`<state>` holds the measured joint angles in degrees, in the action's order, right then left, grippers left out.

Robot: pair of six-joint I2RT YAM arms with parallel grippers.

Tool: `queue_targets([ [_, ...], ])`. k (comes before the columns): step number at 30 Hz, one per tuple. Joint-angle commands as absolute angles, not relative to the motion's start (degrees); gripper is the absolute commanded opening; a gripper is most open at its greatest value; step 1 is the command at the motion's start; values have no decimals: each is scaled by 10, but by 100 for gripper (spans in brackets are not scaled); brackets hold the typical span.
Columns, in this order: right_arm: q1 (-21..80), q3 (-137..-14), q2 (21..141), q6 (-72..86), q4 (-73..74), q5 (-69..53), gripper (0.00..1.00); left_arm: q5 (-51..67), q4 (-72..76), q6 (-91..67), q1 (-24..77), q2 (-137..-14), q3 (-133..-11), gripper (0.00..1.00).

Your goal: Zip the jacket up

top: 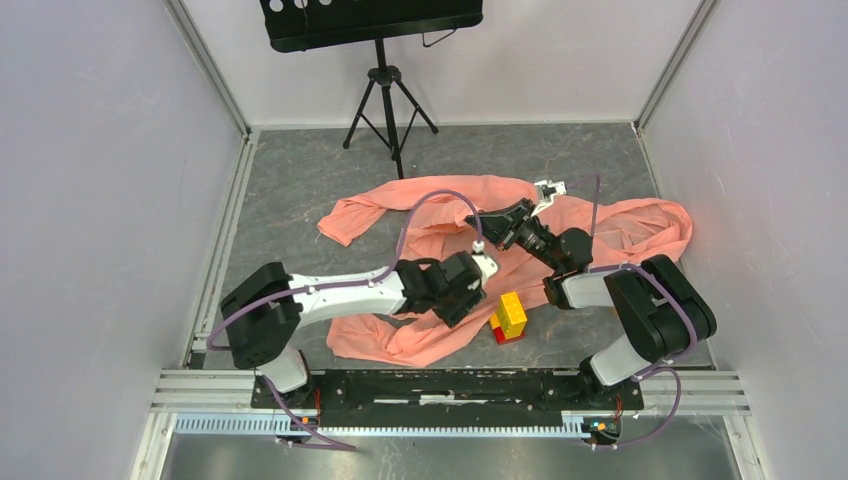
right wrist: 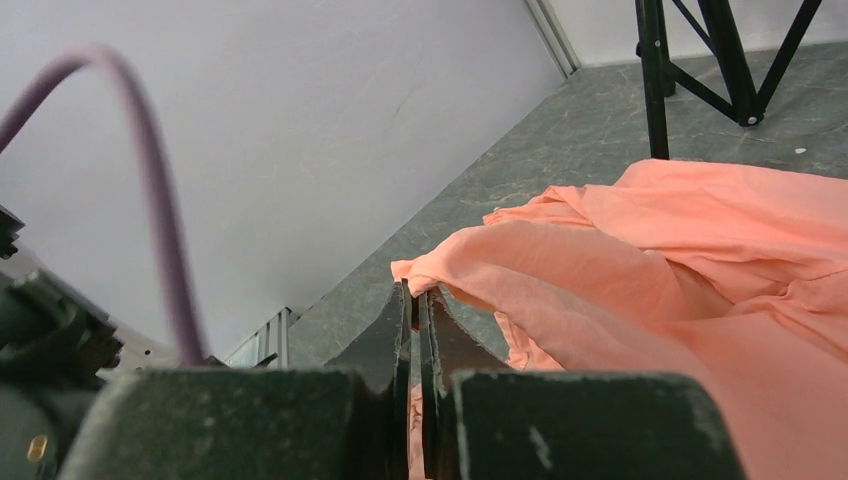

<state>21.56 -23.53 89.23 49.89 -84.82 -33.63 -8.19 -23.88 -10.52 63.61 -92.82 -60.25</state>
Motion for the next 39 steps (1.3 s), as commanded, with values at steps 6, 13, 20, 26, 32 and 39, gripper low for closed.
queue_targets([
  [6, 192, -234, 892, 505, -1122, -349, 0, -186, -263, 54, 688, -965, -613, 59],
  [13, 187, -236, 895, 511, -1122, -351, 0, -246, -262, 55, 699, -970, -625, 56],
  [20, 182, -234, 892, 514, -1122, -352, 0, -202, -210, 70, 700, -929, -614, 56],
  [26, 179, -231, 891, 517, -1122, -352, 0, -152, -162, 85, 700, -934, -597, 50],
  [32, 178, -231, 891, 518, -1122, -352, 0, -152, -154, 97, 699, -958, -601, 50],
  [39, 179, -232, 890, 519, -1122, -352, 0, -152, -159, 99, 688, -979, -599, 50],
])
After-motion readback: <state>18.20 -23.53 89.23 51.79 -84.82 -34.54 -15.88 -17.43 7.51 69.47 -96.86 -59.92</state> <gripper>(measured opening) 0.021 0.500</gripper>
